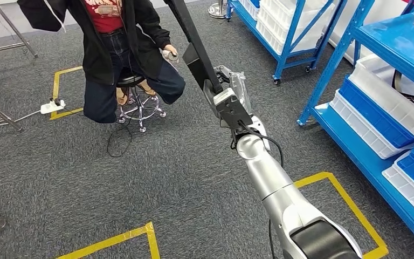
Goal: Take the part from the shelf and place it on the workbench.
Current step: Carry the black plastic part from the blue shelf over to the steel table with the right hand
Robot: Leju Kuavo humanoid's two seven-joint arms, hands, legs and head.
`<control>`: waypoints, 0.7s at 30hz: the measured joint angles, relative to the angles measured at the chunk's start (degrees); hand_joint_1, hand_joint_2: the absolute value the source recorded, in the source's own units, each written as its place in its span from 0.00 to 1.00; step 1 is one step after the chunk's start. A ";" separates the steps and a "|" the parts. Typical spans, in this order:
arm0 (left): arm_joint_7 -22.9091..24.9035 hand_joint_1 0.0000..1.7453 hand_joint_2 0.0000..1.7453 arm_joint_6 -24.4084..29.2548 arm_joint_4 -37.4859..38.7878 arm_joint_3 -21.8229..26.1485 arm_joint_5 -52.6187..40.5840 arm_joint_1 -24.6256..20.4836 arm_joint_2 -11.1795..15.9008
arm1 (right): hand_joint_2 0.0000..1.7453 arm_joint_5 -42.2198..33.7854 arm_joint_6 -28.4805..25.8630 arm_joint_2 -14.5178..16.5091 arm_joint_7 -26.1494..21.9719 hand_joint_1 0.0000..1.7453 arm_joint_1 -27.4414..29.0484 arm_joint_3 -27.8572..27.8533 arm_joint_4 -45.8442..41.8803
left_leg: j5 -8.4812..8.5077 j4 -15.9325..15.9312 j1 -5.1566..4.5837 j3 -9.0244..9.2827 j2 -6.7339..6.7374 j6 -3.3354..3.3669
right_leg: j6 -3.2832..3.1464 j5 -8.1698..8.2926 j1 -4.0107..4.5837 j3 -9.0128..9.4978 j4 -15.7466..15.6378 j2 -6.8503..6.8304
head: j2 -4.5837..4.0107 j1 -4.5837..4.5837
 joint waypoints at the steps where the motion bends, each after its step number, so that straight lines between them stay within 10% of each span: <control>1: 0.01 0.00 1.00 0.00 0.00 -0.01 -0.03 -0.17 -0.01 | 1.00 0.01 -0.02 -0.03 0.01 1.00 -0.07 -0.05 -0.01 | 0.79 -2.98 -0.27 1.72 0.77 0.31 | 0.16 -0.13 0.21 0.05 0.01 -0.40 | 0.00 0.03; 6: 0.59 0.00 1.00 -0.01 0.00 -0.09 -0.55 -0.62 -0.12 | 1.00 0.68 -0.39 -0.23 0.55 1.00 0.12 -0.23 -0.29 | 1.37 -6.04 -0.87 3.39 -0.44 2.04 | 1.43 -0.95 0.48 -0.01 0.45 -1.34 | 0.00 0.10; 12: 1.09 0.00 1.00 0.04 0.00 -0.30 -0.75 -1.24 -0.46 | 1.00 1.00 -0.55 -1.22 1.13 1.00 1.46 -0.61 -0.54 | 1.82 -6.67 -0.64 3.84 -3.99 2.95 | 1.26 -6.17 0.27 -8.57 16.42 3.00 | 0.00 0.30; 16: 1.16 0.00 1.00 0.02 0.00 -0.59 -0.74 -1.23 -0.50 | 1.00 1.14 -0.55 -1.58 1.23 1.00 1.75 -0.70 -0.92 | 1.63 -6.17 -0.73 3.66 -6.46 2.54 | 2.85 0.04 -0.33 -3.13 3.10 4.81 | 0.00 0.29; 21: 1.16 0.00 1.00 -0.06 0.01 -0.83 -0.73 -1.02 -0.37 | 1.00 1.14 -0.55 -1.55 1.31 1.00 1.99 -0.74 -1.55 | 1.16 -5.49 -0.49 2.92 -7.11 1.05 | 1.18 1.50 -0.48 -1.29 -0.27 4.15 | 0.00 0.21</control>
